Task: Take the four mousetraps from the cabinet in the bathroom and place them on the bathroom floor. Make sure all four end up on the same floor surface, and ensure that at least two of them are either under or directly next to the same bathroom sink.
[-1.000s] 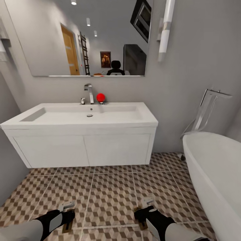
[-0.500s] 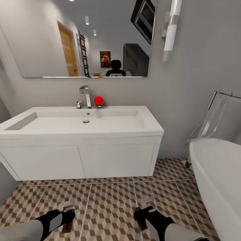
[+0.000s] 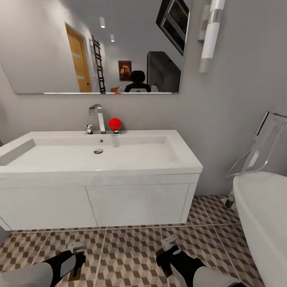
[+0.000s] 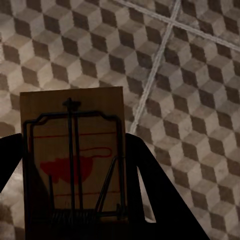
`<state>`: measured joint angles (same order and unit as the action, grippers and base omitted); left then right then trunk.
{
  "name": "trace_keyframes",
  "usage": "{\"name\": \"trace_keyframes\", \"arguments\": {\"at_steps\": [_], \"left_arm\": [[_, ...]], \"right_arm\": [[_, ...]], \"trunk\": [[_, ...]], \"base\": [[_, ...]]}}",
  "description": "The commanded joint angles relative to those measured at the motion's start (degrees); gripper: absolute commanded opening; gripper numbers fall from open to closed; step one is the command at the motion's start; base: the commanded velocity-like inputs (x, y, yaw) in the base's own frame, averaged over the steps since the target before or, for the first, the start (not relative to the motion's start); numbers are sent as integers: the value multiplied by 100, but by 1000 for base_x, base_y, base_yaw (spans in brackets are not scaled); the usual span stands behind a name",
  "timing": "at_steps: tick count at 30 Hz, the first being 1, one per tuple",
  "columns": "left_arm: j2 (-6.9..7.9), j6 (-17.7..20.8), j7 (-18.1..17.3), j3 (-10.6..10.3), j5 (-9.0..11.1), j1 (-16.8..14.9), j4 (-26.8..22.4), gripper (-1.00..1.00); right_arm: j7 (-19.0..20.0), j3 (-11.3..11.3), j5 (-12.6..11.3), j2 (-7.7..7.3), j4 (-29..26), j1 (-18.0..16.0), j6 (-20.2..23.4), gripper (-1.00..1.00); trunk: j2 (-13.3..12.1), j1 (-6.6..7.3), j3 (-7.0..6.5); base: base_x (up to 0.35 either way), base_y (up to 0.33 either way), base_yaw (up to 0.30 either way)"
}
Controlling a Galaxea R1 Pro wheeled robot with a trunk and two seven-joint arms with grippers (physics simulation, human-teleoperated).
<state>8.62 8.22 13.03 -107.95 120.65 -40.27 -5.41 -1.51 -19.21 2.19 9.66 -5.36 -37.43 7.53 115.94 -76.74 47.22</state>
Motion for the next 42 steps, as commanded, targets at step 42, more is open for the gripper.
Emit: {"name": "trace_keyframes", "arguments": {"at_steps": [42], "left_arm": [[69, 48, 109, -12, 583, -7, -159, -100]], "right_arm": [[307, -21, -1364, 34, -72, -94, -46, -100]], "trunk": [[1326, -724, 598]], "base": [[8, 0, 0]]}}
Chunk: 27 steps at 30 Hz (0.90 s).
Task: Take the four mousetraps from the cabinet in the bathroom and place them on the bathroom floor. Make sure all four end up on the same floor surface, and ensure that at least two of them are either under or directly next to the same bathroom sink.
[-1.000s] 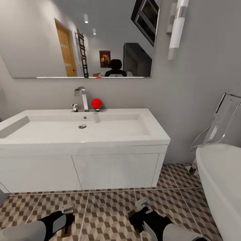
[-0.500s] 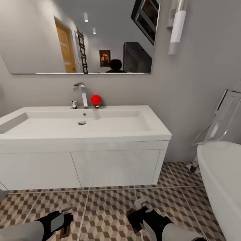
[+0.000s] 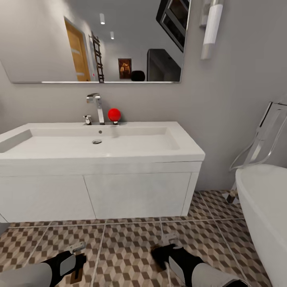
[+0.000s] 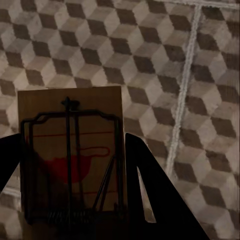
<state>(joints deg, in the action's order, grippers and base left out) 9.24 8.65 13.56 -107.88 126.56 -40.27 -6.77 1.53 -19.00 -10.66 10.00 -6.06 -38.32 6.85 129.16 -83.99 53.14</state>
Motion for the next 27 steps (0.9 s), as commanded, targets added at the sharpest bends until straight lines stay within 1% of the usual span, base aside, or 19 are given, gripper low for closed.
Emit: {"name": "trace_keyframes", "arguments": {"at_steps": [1, 7, 11, 17, 22, 27], "left_arm": [[0, 10, 60, -16, -8, -7, -17, -100], [-13, 17, 73, -15, -3, -7, -11, -100], [-10, 15, 70, -21, 0, -7, -14, -100], [-1, 17, 68, -23, -8, -7, -13, -100], [-1, 23, 68, -23, -8, -7, -17, -100], [-1, 13, 68, -23, -8, -7, -17, -100]], "right_arm": [[-30, -42, -78, 0, -4, -28, 20, -100], [-64, -53, -58, 0, 17, -52, 3, -100], [-62, -74, 35, 0, 47, -53, -170, -100], [-59, -78, 95, 0, 52, -53, -225, -100], [-57, -78, 99, 0, 51, -53, -232, -100], [-58, -78, 99, 0, 46, -53, -236, -100]], "trunk": [[44, -22, 24], [285, -153, 131], [445, -241, 203], [686, -373, 311], [886, -483, 401], [886, -483, 401]], "base": [[0, 0, 0], [0, 0, 0], [0, 0, 0], [3, 0, 0], [226, 0, 0], [325, 0, 0]]}}
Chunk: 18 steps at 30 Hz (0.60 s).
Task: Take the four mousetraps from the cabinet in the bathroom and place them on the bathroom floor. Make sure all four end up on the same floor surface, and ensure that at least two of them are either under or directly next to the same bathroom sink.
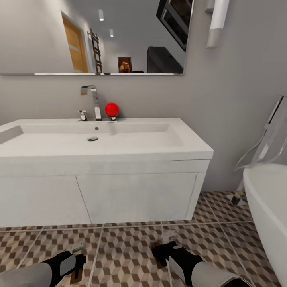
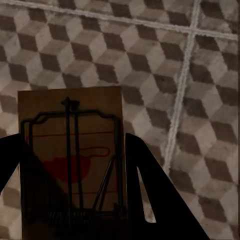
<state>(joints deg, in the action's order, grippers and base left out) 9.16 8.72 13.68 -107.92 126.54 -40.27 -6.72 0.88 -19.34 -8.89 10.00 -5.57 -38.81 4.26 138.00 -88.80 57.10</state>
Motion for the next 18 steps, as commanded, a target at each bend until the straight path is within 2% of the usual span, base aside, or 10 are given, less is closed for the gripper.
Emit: {"name": "trace_keyframes", "arguments": {"at_steps": [1, 7, 12, 13, 18], "left_arm": [[10, 2, 56, -19, -7, -7, -20, -100], [37, -40, 28, -44, -37, -7, -12, -100], [63, -46, 48, -45, -23, -7, -21, -100], [29, -48, 8, -45, -6, 27, -42, -100], [42, -40, 12, -42, -7, 189, -78, -100]], "right_arm": [[8, -44, -78, 0, -2, -4, 23, -100], [8, -44, -78, 0, -10, -4, 15, -100], [2, -44, -78, 0, -47, -3, 14, -100], [-34, -70, -33, -17, -39, -36, 47, -100], [-34, -70, -27, -19, -52, -31, 34, -100]], "trunk": [[2, -2, 5], [2, -2, 5], [2, -2, 5], [2, -2, 5], [2, -2, 5]], "base": [[280, 0, 0], [56, -1, 0], [252, -19, 0], [0, 0, 0], [0, 0, 0]]}}
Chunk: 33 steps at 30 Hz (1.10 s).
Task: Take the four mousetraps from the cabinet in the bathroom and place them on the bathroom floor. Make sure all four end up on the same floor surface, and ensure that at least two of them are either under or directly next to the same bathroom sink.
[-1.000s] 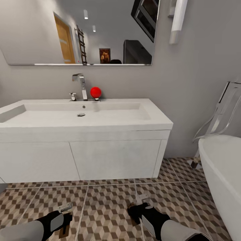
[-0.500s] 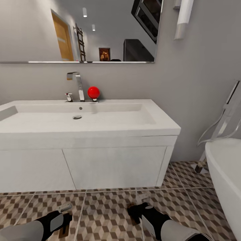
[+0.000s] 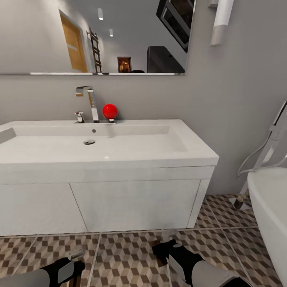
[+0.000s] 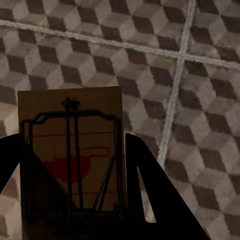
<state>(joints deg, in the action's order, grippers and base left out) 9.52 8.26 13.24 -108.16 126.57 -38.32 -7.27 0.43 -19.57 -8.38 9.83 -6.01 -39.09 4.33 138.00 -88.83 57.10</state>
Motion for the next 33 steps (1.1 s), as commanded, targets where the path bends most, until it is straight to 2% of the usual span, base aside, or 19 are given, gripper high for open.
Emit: {"name": "trace_keyframes", "arguments": {"at_steps": [1, 11, 16, 20, 21, 24, 26, 27, 28, 30, 31, 33], "left_arm": [[6, 5, 56, -20, -9, 22, -46, -100], [49, 3, 56, -21, -10, 63, -77, -100], [64, 0, 52, -21, -22, 68, -42, -100], [67, 6, 56, -29, -24, 67, 8, -100], [69, 7, 61, -26, -22, 67, 14, -100], [46, 11, 88, -15, -22, -5, 165, -100], [2, 103, 84, -13, -39, -295, 300, -100], [-16, 207, 84, -16, -41, -400, 313, -100], [-48, 540, 87, -19, -43, -567, 326, -100], [-143, 1577, 87, -21, -44, -962, 335, -100], [-188, 1918, 85, -21, -44, -1103, 342, -100], [-261, 2161, 90, -21, -45, -1223, 358, -100]], "right_arm": [[14, -46, -74, -1, -20, 12, 16, -100], [-34, -69, -59, 17, -36, 42, -18, -100], [-177, -67, -44, 17, 6, 42, 88, -100], [-334, -63, -46, 17, -28, 49, 221, -100], [-2357, -64, -47, 17, -36, 46, 523, -100], [-2549, -52, -63, 17, -55, 14, 734, -100], [-2592, -48, -68, 17, -65, -14, 965, -100], [-2628, -44, -84, 17, -69, -22, 993, -100], [-2753, -32, -163, 17, -72, -66, 1018, -100], [-3014, -21, -580, 17, -63, -349, 1043, -100], [-3065, -20, -815, 17, -56, -462, 1047, -100], [-3097, -20, -1048, 17, -54, -557, 1057, -100]], "trunk": [[2, 1, 5], [2, 1, 5], [2, 1, 5], [2, 1, 5], [2, 1, 5], [2, 1, 5], [2, 1, 5], [2, 1, 5], [2, 1, 5], [2, 1, 5], [2, 1, 5], [2, 1, 5]], "base": [[0, 0, 0], [-235, 50, 0], [-29, 20, 0], [210, 18, 0], [302, 6, 0], [146, 2, 0], [20, 0, 0], [9, 0, 0], [4, 0, 0], [2, 0, 0], [0, 0, 0], [0, 0, 0]]}}
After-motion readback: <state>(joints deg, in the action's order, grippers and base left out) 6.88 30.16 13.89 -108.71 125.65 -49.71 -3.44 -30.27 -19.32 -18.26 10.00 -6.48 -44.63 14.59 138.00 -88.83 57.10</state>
